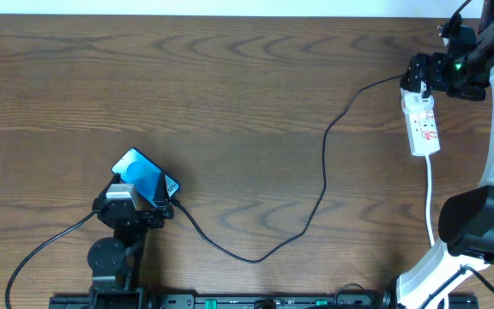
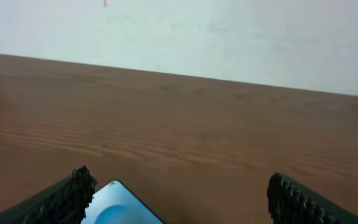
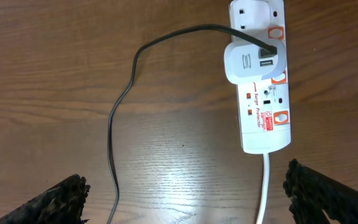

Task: Plug charger to phone and switch on socket

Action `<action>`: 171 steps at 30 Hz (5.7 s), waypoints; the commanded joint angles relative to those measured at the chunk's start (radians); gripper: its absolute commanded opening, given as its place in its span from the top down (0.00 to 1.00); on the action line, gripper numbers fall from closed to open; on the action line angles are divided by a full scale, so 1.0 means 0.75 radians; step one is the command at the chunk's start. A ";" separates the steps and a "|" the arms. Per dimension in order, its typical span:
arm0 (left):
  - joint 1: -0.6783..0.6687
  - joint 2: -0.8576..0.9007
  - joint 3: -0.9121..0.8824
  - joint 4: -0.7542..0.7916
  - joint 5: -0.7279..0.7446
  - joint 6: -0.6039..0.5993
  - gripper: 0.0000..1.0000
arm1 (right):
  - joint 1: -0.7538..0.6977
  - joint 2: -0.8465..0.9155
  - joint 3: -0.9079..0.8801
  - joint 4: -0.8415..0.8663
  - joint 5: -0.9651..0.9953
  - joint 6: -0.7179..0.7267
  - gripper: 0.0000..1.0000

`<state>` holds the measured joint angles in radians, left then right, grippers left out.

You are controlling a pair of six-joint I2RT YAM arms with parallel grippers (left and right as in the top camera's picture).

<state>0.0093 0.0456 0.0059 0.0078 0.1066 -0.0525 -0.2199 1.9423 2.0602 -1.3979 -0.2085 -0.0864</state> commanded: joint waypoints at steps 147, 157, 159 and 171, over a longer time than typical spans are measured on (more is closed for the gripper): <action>0.038 -0.055 -0.002 -0.090 0.082 0.139 0.09 | 0.017 -0.300 -0.345 0.415 -0.105 0.015 0.01; 0.038 -0.055 -0.002 -0.090 0.082 0.139 0.09 | 0.017 -0.625 -1.032 0.888 -0.226 0.016 0.01; 0.038 -0.055 -0.002 -0.090 0.082 0.139 0.09 | 0.017 -0.676 -1.139 0.967 -0.250 0.016 0.01; 0.038 -0.055 -0.002 -0.090 0.082 0.139 0.09 | 0.017 -1.047 -1.717 1.389 -0.290 0.016 0.01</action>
<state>0.0330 0.0109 0.0177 -0.0200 0.1333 0.0525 -0.2146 1.2339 0.8566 -0.4107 -0.4099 -0.0799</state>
